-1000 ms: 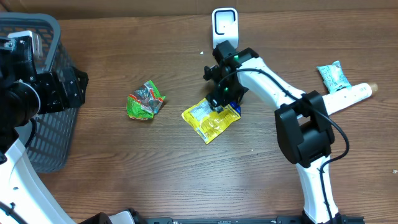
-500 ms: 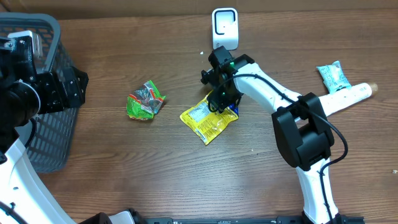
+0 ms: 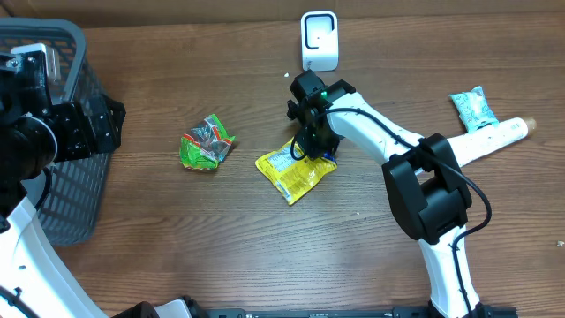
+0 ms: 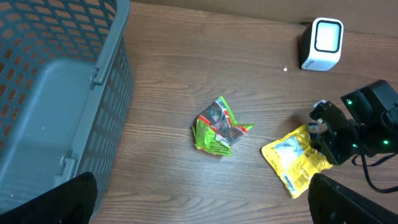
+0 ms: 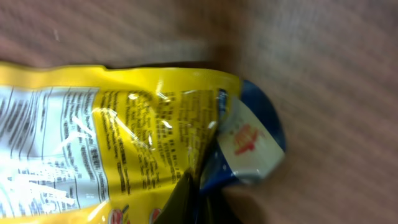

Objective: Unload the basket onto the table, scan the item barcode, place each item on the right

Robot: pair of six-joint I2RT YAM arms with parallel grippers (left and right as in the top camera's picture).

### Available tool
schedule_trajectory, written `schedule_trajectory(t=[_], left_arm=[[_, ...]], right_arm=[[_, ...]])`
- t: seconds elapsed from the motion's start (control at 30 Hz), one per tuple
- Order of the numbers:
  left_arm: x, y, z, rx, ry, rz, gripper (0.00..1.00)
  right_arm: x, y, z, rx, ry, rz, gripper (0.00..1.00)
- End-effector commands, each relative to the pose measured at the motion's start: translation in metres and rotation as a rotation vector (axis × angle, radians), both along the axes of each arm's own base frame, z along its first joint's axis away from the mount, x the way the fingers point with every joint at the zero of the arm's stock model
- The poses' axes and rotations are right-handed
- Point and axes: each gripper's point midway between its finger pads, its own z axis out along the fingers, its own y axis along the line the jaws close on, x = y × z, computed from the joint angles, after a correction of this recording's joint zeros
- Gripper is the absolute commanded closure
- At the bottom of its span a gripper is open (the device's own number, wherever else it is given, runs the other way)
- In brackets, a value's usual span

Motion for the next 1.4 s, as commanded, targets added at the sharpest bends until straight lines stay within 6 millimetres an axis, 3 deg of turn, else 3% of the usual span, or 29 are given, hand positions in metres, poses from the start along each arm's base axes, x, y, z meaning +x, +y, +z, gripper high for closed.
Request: schedule_trajectory(t=[0.0,0.1,0.27,0.4,0.53,0.7,0.97,1.03,1.1,1.2,1.37], left_arm=[[0.001,0.000,0.000,-0.001,-0.003,-0.011,0.00],[0.001,0.000,0.000,-0.001,-0.003,-0.011,0.00],[0.001,0.000,0.000,-0.001,-0.003,-0.011,0.00],[0.001,0.000,0.000,-0.001,-0.003,-0.011,0.00],[0.001,0.000,0.000,-0.001,-0.003,-0.011,0.00],[0.001,0.000,0.000,-0.001,-0.003,-0.012,0.00],[0.001,0.000,0.000,-0.001,-0.003,-0.012,0.00],[0.001,0.000,0.000,-0.001,-0.003,-0.012,0.00],[0.001,0.000,0.000,-0.001,-0.003,-0.011,0.00],[0.001,0.000,0.000,-0.001,-0.003,-0.011,0.00],[0.001,0.000,0.000,-0.001,-0.003,-0.011,0.00]], right_arm=[[-0.024,-0.009,-0.023,0.025,0.171,-0.059,0.96],[-0.021,-0.002,-0.001,0.166,0.248,-0.109,0.96],[0.000,0.003,0.051,0.450,0.319,-0.145,0.96],[0.014,-0.015,0.071,0.531,0.329,-0.191,0.96],[0.027,-0.039,0.069,0.541,0.302,-0.221,0.96],[0.035,-0.055,0.062,0.495,0.250,-0.193,0.96],[0.028,-0.056,0.027,0.463,0.265,-0.244,0.95],[0.025,-0.057,0.017,0.462,0.269,-0.245,0.84],[0.022,-0.058,0.010,0.460,0.272,-0.245,0.82],[0.021,-0.060,0.003,0.450,0.265,-0.246,0.70],[0.023,-0.060,0.002,0.455,0.255,-0.244,0.40]])
